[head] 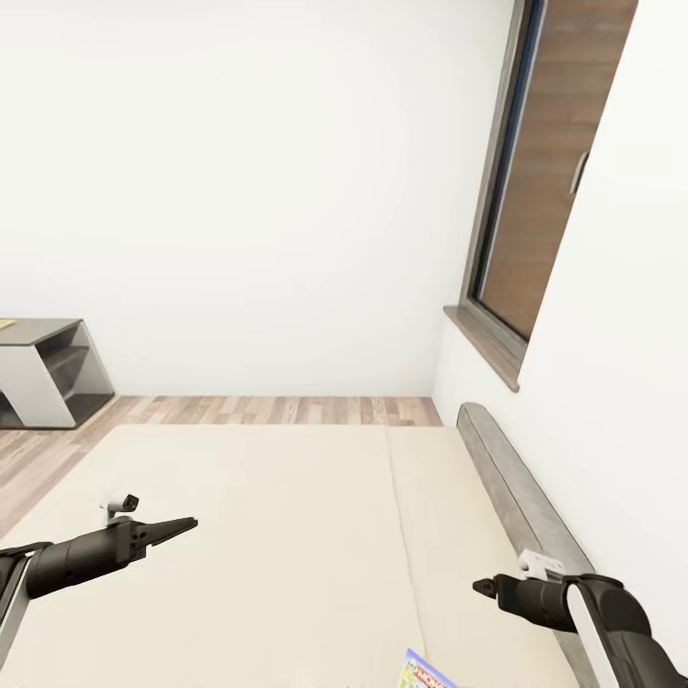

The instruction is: Put all the toys in the child's room - the three board games (two on the bed and one on the table), the two jigsaw puzzles on the table, and the tennis ball on the table - inside the toy box on the table in the child's room.

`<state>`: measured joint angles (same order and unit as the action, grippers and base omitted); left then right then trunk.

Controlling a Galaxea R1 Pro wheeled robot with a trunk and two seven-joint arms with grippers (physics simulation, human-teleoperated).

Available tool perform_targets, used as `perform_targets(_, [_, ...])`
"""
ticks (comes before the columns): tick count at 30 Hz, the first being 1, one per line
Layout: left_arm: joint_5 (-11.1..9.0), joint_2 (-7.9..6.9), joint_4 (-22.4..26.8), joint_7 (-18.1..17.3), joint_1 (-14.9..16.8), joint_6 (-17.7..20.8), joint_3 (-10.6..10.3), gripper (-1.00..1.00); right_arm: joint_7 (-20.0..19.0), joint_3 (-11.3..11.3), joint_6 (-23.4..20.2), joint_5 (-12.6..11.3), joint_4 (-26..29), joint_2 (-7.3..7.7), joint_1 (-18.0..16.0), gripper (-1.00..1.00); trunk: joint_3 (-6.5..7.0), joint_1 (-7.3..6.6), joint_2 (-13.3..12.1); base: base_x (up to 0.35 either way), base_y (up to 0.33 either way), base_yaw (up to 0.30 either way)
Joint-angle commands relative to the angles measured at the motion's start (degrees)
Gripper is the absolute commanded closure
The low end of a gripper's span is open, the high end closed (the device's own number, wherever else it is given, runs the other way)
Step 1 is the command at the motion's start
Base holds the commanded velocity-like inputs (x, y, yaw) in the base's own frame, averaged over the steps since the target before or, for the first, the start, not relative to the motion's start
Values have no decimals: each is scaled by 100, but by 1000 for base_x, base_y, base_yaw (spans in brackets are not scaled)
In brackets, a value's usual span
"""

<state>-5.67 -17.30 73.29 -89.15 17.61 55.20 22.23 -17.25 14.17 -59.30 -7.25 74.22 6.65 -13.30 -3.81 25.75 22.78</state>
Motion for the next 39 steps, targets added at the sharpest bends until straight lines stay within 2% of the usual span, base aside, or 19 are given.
perform_targets(1, [4,-1,1,-24,3,61,0,-100,20,3,-30,-42,-9,-8,-6,-100,-23,4,14,0,0,0])
perform_targets(17, [4,-3,6,-24,5,61,0,-100,36,9,47,-23,-734,-39,-64,-100,-172,4,14,0,0,0])
perform_targets(22, [4,-2,12,-24,5,61,0,-100,49,10,260,-21,-797,-41,-74,-100,-219,4,14,0,0,0])
perform_targets(31, [4,-4,26,-24,5,61,0,-100,586,5,438,-57,-815,-49,-76,-100,-303,4,14,0,0,0])
perform_targets(36, [4,-7,27,-24,5,61,0,-100,682,7,468,-71,-814,-56,-76,-100,-349,4,14,0,0,0])
perform_targets(39, [4,-9,27,-24,5,59,0,-100,710,5,710,-68,-816,-106,-76,-100,-377,4,14,0,0,0])
